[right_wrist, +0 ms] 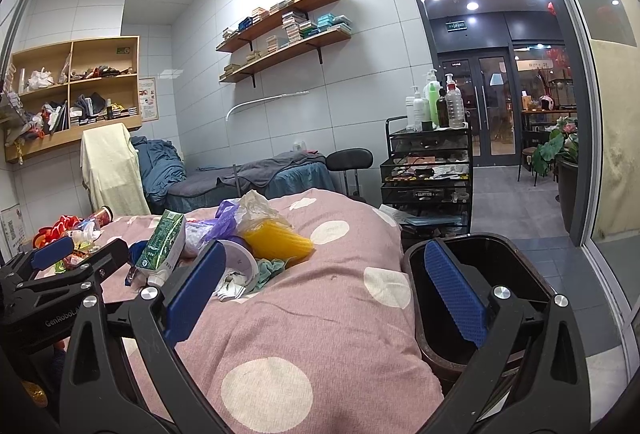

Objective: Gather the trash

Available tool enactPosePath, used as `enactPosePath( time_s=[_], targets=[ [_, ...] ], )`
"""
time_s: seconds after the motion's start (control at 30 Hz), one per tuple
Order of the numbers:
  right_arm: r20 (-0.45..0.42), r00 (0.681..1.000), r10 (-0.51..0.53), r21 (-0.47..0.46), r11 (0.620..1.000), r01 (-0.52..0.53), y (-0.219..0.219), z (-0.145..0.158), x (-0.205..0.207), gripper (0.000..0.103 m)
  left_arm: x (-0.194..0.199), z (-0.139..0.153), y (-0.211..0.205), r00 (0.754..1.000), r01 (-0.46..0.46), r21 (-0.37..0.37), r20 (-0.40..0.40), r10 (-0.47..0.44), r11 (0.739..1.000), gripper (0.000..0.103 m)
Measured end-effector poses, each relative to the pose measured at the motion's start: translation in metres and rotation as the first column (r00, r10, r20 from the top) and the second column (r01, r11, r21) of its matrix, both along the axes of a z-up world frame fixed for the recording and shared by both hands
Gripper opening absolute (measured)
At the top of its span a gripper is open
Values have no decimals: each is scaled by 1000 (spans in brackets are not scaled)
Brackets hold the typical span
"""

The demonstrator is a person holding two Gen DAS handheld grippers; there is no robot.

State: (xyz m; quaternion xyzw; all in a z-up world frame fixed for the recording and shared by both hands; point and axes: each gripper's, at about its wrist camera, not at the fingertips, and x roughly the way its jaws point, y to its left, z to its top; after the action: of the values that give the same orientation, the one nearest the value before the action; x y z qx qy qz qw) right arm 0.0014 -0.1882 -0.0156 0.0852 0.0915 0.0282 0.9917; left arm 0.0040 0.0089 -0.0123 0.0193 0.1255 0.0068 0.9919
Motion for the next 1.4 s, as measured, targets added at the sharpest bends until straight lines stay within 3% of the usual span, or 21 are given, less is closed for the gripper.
enactPosePath(
  time_s=[1.4],
  targets=[
    [-15,1000,8,6,1000,-8,1,-9,3,98,2,-6,0,1000,-2,0,-20,2,1000,98]
  ],
)
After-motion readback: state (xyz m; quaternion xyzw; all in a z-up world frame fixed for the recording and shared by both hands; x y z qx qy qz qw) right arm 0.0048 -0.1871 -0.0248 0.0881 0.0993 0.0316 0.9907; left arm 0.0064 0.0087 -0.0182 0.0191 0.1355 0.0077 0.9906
